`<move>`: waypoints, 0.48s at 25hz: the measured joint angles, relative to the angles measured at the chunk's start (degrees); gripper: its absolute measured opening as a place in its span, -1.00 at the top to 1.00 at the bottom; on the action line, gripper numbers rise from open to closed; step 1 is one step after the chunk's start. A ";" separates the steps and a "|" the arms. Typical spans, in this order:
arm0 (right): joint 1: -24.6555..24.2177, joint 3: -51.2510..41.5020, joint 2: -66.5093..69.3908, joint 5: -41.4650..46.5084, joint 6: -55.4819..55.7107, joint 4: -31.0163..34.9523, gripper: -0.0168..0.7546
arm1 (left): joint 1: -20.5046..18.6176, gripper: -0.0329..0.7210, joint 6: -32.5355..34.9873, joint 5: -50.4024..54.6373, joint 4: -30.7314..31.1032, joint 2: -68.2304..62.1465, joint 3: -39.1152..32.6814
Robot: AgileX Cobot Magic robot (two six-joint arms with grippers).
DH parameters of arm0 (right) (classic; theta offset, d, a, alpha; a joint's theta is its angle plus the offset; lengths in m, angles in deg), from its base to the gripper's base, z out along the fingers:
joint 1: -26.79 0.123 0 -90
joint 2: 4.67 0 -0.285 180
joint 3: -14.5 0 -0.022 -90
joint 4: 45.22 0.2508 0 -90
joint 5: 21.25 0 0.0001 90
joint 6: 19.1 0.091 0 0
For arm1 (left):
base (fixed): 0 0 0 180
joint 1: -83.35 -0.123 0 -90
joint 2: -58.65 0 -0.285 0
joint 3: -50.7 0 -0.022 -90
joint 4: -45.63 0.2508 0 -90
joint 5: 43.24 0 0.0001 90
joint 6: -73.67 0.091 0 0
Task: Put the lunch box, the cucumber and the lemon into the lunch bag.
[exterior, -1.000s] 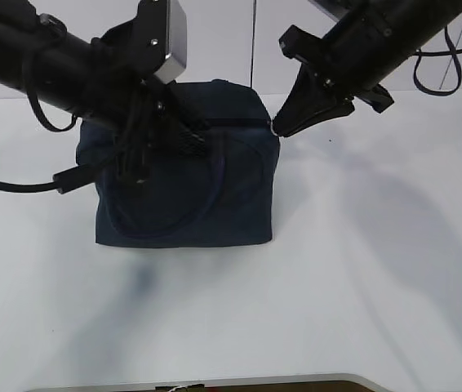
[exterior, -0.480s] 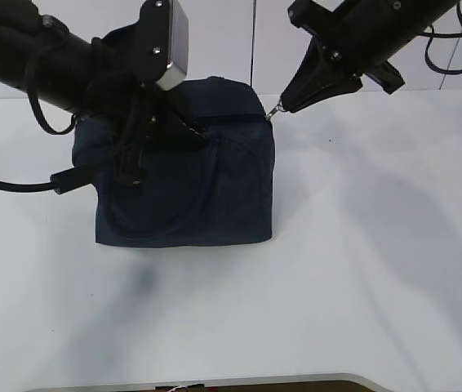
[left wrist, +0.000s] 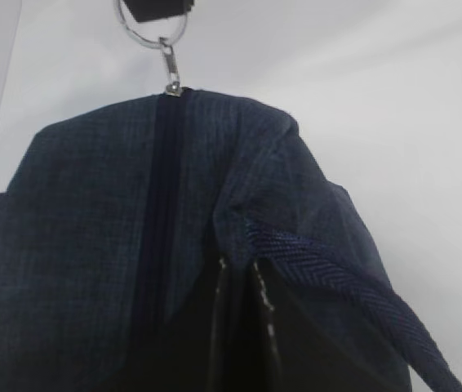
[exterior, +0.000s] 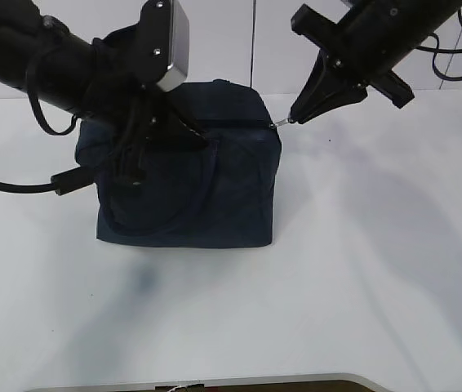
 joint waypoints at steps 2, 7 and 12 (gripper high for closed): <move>-0.06 0.03 0.90 0.00 0.49 -0.34 0.94 | 0.00 0.91 -0.22 0.00 0.42 0.00 0.00; -0.14 0.03 2.58 -0.45 0.72 -2.99 0.94 | 0.00 0.91 -1.46 -1.03 0.91 0.00 0.00; -0.14 0.12 2.58 -0.96 0.72 -4.83 0.94 | 0.14 0.91 -4.46 -1.76 3.73 0.00 0.00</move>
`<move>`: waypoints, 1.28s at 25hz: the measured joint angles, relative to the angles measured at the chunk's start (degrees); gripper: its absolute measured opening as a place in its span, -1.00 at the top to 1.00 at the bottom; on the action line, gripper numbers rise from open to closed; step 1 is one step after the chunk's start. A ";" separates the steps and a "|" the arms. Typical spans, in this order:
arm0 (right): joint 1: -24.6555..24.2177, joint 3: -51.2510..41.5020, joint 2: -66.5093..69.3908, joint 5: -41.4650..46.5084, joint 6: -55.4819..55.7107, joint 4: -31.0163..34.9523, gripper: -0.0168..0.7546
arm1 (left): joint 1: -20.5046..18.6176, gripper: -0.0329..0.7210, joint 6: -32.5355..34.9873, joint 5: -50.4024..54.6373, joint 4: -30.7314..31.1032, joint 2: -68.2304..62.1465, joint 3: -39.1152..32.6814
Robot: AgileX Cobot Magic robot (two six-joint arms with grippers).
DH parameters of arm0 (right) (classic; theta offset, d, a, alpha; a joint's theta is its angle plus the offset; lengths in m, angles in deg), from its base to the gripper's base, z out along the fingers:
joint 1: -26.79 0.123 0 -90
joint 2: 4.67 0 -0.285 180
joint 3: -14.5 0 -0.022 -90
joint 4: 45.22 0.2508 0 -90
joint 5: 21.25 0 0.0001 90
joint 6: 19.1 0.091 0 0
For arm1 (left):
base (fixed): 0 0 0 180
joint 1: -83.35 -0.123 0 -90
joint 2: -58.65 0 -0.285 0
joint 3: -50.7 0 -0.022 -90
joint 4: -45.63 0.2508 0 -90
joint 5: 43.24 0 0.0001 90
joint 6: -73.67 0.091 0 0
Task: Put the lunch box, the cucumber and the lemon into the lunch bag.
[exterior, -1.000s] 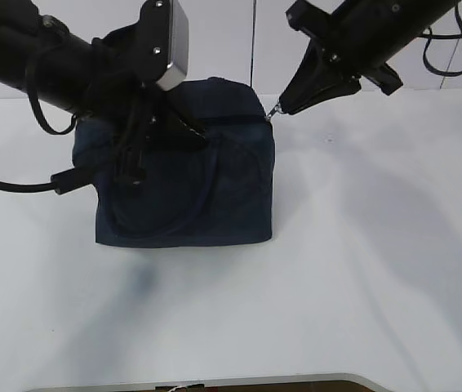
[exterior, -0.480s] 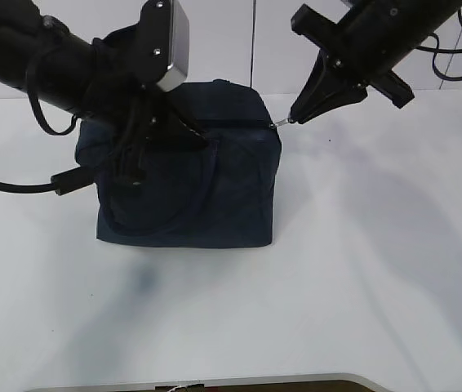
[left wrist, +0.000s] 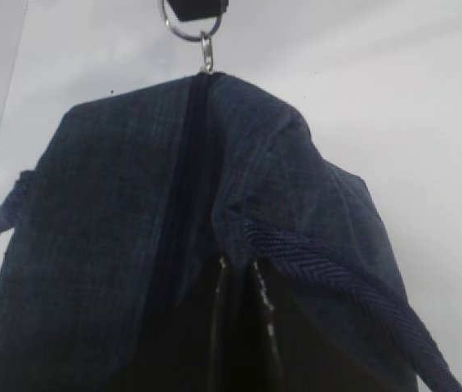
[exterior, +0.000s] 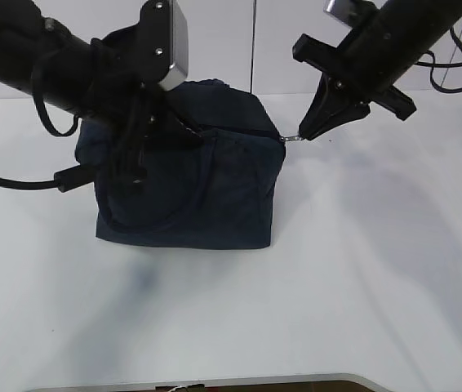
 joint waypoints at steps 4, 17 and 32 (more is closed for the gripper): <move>0.00 0.00 0.40 -0.90 0.00 -0.80 0.94 | 0.00 0.91 -2.87 -0.35 1.53 0.00 0.15; -0.05 0.46 6.32 -7.32 -3.76 -0.47 0.94 | 0.05 0.91 -4.90 -2.75 2.93 1.10 0.13; -0.42 0.46 11.96 -9.77 -13.93 6.41 0.94 | 0.05 0.91 -5.02 -2.75 3.29 1.10 0.13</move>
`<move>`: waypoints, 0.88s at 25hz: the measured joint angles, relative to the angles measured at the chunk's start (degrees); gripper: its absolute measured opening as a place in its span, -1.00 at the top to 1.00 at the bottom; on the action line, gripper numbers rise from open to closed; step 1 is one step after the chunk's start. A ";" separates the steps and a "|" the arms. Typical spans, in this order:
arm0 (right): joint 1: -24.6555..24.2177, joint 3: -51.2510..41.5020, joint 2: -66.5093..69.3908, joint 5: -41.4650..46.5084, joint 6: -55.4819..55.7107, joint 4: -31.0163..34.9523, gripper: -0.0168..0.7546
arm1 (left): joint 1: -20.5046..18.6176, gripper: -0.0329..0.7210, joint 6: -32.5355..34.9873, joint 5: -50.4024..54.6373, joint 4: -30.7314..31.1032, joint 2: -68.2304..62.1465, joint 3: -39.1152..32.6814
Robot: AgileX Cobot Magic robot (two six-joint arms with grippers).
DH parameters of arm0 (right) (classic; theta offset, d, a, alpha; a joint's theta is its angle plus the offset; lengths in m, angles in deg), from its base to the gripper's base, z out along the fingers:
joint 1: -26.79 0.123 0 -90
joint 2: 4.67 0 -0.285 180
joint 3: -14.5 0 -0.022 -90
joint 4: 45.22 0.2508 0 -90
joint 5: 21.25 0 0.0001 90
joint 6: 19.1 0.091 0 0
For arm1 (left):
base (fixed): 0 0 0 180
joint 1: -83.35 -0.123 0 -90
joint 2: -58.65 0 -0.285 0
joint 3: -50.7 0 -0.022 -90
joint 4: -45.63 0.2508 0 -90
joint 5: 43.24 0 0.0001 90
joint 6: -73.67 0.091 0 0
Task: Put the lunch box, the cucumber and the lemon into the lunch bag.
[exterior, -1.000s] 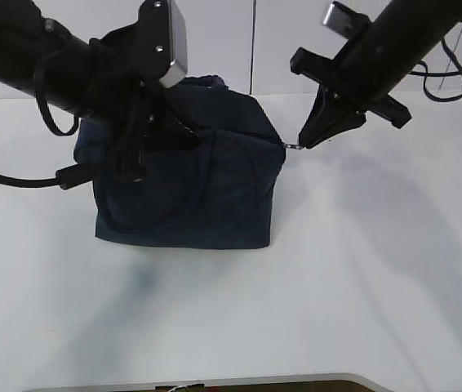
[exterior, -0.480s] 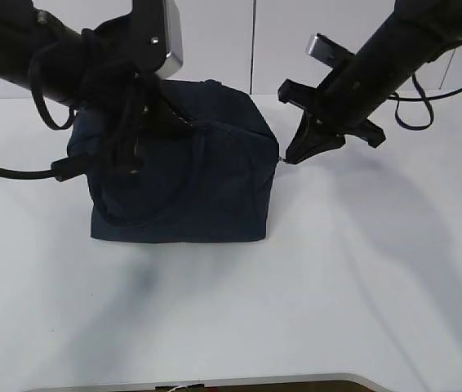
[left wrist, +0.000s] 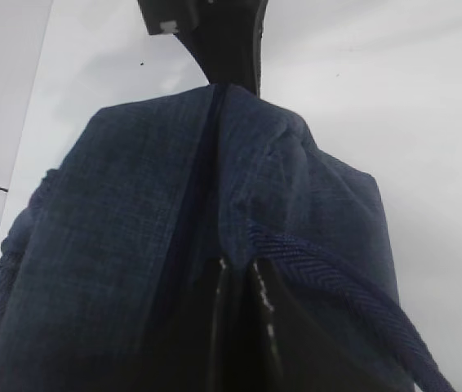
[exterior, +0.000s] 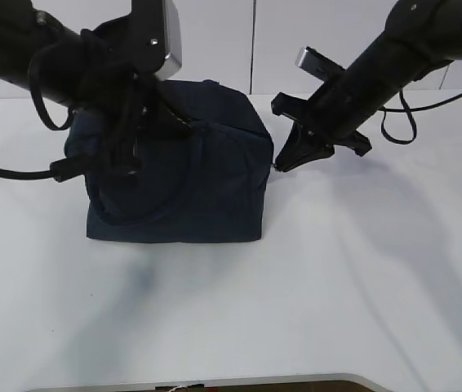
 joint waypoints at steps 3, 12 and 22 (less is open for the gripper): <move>-0.05 0.00 0.00 0.63 -1.79 0.09 0.94 | 0.00 0.91 0.00 0.00 0.00 0.00 0.00; -0.05 3.93 0.00 8.64 -15.28 2.80 0.06 | 0.00 0.91 0.00 0.00 0.03 -0.93 0.00; -0.13 5.69 -4.29 9.48 -29.02 -3.47 -0.16 | 0.00 0.91 0.00 2.15 0.03 -0.93 0.00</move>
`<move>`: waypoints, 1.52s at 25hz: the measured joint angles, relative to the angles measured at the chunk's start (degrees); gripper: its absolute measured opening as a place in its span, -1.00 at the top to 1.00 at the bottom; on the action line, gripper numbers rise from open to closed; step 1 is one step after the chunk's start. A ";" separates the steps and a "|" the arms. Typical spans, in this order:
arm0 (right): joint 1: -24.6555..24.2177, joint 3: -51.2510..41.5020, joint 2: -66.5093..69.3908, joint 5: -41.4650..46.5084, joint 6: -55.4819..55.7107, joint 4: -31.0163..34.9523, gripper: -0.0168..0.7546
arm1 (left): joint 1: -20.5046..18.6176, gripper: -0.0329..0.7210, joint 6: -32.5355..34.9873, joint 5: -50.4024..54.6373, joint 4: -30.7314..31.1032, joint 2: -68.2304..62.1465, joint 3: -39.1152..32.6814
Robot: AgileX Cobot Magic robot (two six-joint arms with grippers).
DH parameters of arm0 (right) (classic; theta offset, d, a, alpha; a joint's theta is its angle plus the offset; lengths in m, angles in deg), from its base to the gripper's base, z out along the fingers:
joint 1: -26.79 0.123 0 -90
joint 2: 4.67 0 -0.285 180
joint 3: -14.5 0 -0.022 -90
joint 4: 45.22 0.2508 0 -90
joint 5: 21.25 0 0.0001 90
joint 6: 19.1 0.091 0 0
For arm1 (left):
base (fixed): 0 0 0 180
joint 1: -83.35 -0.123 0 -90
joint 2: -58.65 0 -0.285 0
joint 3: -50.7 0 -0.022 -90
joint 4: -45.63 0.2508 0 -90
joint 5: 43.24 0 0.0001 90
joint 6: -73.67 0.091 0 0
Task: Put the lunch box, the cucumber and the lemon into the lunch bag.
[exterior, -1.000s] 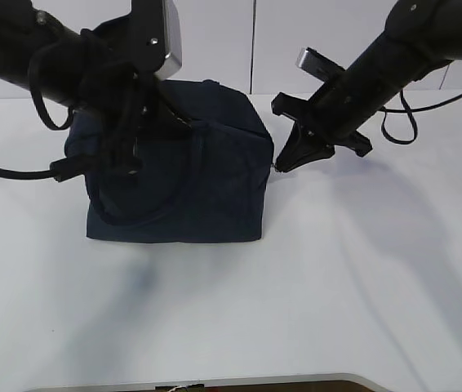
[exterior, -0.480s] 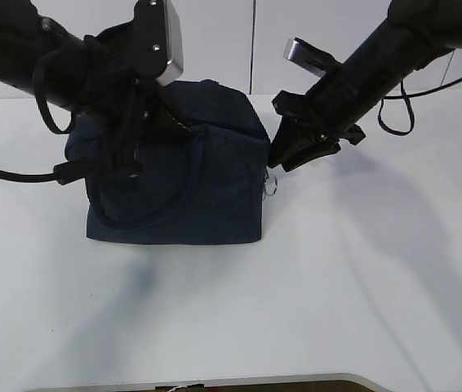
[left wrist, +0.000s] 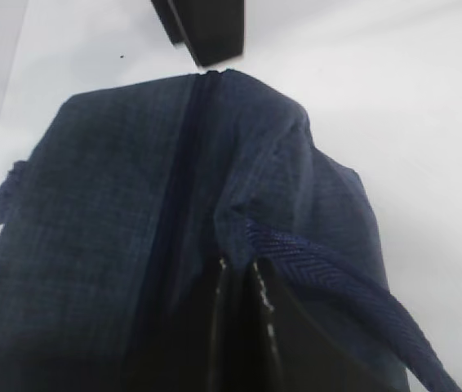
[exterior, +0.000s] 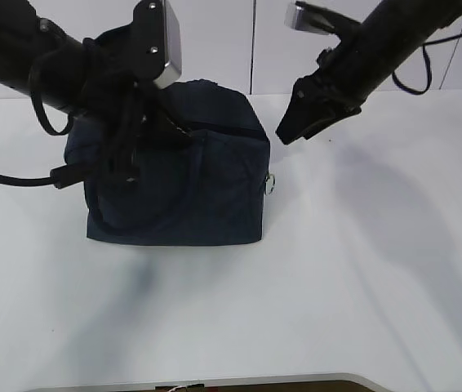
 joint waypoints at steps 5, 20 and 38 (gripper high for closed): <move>0.13 0.06 -5.72 0.47 -2.00 -2.65 -0.17 | 0.00 0.85 -0.74 1.94 0.00 0.00 0.00; 3.37 0.06 -14.42 1.36 -2.26 -4.37 -0.17 | 0.00 -0.14 -12.00 11.59 11.92 6.42 0.00; 3.86 -1.12 -23.48 1.91 -0.32 -5.03 -0.18 | 0.00 -0.15 -66.58 27.04 55.70 23.95 0.00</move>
